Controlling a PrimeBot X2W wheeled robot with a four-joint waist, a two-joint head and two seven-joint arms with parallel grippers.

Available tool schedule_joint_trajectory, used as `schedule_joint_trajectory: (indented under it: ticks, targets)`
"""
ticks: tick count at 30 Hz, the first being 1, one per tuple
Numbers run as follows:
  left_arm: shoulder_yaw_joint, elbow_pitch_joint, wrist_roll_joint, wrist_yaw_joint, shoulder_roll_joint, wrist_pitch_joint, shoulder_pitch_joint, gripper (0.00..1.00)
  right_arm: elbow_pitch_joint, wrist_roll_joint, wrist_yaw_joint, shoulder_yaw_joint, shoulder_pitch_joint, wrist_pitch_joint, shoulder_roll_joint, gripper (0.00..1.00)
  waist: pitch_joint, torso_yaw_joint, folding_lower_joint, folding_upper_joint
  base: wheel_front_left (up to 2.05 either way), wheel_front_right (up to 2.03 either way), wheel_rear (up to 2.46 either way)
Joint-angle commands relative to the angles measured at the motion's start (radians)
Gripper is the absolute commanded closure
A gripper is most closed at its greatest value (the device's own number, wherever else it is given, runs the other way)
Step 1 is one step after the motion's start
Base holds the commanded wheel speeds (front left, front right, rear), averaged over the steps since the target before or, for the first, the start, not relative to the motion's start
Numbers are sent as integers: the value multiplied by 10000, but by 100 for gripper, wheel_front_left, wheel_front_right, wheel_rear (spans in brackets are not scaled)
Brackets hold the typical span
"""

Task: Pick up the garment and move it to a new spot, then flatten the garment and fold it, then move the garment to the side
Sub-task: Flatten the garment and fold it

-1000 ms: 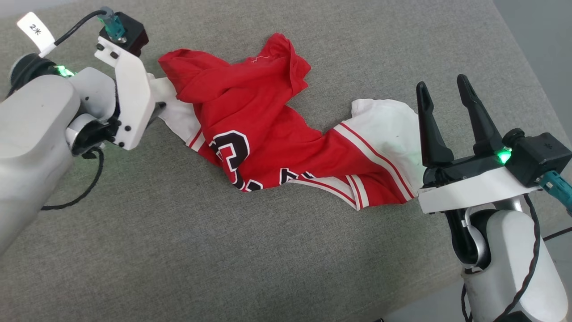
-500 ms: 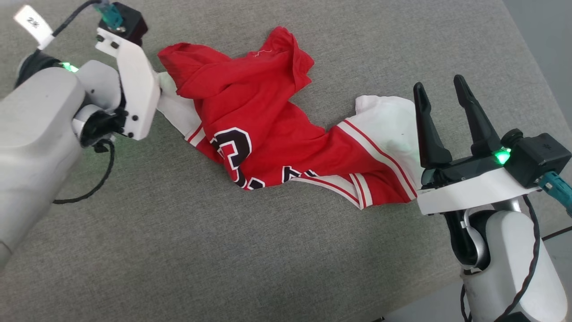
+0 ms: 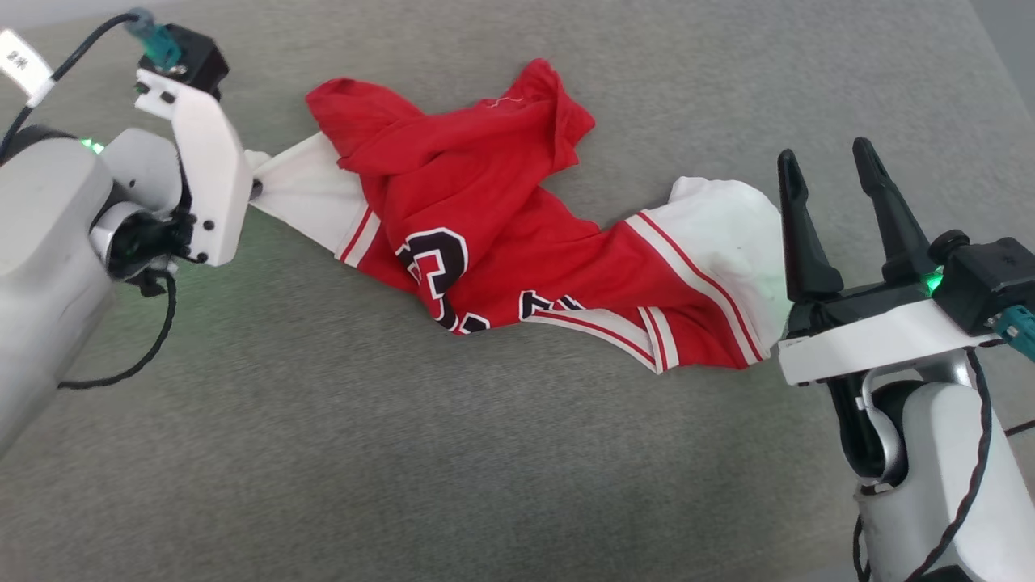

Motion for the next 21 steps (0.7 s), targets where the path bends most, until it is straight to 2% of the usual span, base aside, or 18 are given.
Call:
schedule_joint_trajectory:
  ticks: [1, 12, 21]
  targets:
    - [77, 11, -134, 69, 126, -84, 272, 100, -90, -66, -3, -100, 68, 89, 0, 0, -228, 352, 0, 0, 0, 0, 0]
    - [152, -921, -722, 404, 968, -202, 1665, 100, -352, -539, -3, -464, 264, 664, 4, 0, -819, 1460, 0, 0, 0, 0, 0]
    - [-1, -2656, -1283, 1189, 1784, 299, 3283, 100, -563, -629, -3, -549, 465, 1020, 1, 0, -1108, 1871, 0, 0, 0, 0, 0]
